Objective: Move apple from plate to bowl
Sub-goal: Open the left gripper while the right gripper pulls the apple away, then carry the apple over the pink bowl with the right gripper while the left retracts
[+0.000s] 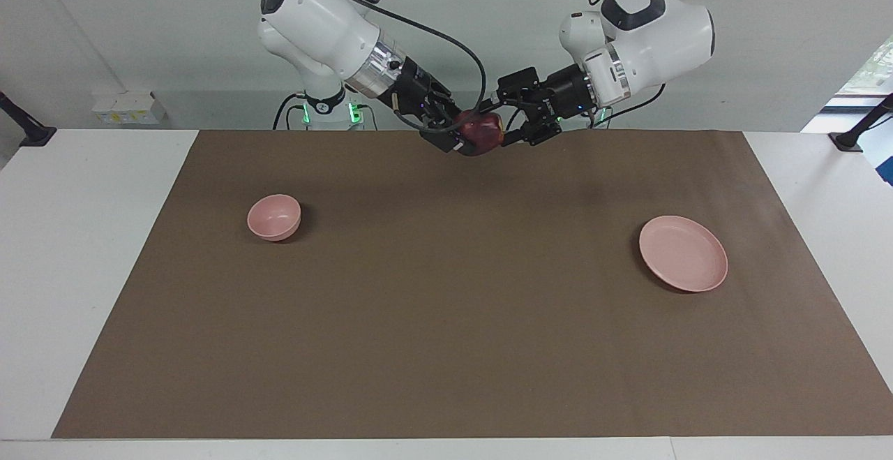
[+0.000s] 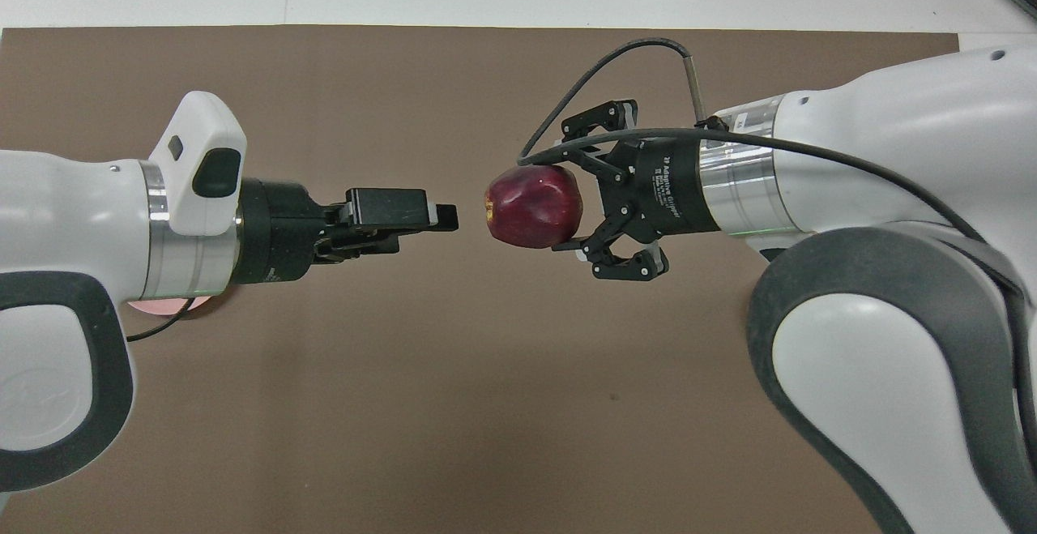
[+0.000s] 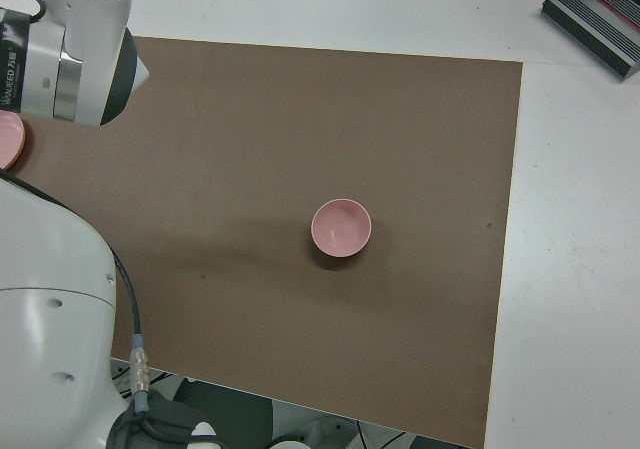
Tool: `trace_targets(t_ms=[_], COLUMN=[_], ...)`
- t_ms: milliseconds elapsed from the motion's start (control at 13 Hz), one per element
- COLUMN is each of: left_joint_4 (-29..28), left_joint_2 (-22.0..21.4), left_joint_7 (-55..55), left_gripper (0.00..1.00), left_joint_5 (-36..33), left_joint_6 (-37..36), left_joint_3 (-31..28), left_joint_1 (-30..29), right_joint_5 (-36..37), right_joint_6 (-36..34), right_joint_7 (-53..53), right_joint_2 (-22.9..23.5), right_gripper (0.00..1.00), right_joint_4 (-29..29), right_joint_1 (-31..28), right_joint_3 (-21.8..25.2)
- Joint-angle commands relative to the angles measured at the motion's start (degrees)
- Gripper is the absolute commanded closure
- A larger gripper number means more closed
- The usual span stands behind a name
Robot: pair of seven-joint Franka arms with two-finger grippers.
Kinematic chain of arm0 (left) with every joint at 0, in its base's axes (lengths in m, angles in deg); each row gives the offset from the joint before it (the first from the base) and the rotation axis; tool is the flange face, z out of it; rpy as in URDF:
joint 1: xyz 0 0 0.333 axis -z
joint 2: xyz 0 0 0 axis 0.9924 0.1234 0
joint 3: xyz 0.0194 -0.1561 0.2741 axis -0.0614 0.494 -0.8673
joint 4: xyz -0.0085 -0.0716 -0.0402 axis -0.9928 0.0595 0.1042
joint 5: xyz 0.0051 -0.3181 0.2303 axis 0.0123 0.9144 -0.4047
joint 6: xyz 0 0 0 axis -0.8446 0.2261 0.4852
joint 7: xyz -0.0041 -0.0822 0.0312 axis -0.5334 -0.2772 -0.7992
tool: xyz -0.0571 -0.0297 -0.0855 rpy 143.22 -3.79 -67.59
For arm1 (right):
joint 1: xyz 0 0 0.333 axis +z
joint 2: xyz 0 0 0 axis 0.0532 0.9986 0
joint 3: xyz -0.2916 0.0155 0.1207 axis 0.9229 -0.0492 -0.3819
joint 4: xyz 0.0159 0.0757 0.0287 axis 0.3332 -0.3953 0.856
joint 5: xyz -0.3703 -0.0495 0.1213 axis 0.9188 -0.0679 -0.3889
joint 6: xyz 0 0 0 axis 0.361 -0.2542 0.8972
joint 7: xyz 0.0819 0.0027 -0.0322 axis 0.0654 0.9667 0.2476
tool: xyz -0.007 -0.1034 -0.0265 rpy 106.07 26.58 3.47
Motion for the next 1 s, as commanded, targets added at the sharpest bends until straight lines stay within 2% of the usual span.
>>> trace_targets(t_ms=[0, 231, 462, 923], left_joint_4=[3.8, 4.8, 4.8, 4.8], left_joint_2=[-0.6, -0.6, -0.6, -1.1], left_joint_7=[-5.5, -7.2, -7.0, -0.7], left_gripper=[0.00, 0.00, 0.00, 0.00], left_joint_5=[-9.0, -18.0, -26.1, -37.0], left_joint_6=[-6.1, -9.7, -12.5, -18.0], left_joint_3=[0.2, 0.2, -0.7, -5.2], left_joint_1=[-2.4, -3.9, -5.5, -7.3], right_joint_5=[1.1, 1.9, 4.0, 16.2], right_joint_6=[-0.8, -2.6, -7.5, -16.4], right_joint_7=[9.4, 19.5, 30.6, 53.6], right_joint_2=[-0.5, -0.5, -0.5, -0.9], right_gripper=[1.00, 1.00, 1.00, 1.00], right_joint_4=[0.2, 0.0, 0.0, 0.1], right_joint_1=[-3.1, -5.4, -7.7, -9.9], right_joint_3=[-0.4, -0.3, -0.3, -0.2])
